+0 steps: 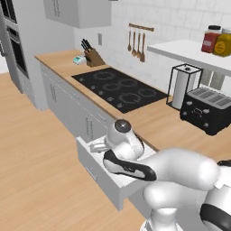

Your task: Take a straw from the drawer in front and place it inside the glass cup on the dining counter.

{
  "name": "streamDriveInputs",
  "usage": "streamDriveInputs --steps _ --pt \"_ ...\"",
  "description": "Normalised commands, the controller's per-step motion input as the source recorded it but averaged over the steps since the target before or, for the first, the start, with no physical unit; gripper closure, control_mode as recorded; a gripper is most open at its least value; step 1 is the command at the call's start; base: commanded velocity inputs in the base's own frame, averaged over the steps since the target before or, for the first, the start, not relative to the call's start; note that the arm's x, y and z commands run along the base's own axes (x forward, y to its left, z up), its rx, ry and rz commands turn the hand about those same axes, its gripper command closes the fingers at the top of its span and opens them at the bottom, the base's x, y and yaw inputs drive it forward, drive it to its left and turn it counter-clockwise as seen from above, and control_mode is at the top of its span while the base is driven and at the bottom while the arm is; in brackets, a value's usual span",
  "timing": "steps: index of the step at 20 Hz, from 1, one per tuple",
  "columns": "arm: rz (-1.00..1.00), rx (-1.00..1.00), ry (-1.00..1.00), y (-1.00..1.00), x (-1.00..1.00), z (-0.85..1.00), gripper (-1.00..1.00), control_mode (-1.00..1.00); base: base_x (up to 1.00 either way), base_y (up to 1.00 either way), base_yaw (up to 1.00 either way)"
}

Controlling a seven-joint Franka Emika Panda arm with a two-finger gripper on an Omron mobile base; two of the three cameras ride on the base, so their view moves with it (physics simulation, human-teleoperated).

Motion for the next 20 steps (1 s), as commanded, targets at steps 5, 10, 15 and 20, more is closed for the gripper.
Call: streamDriveInputs --steps 5,10,15,20 --pt "0.00 0.00 0.17 -0.39 0.70 -0.08 -1.00 -1.00 0.00 0.00 0.00" --pt "0.00 -0.06 0.07 -0.01 0.74 -0.30 -1.00 -1.00 0.00 0.00 0.00" --pt "0.00 -0.05 0.02 0.00 0.49 -0.64 -1.00 -1.00 0.00 0.00 0.00" --pt "0.00 0.00 0.10 0.00 0.33 -0.66 -1.00 -1.00 0.00 0.00 0.00"
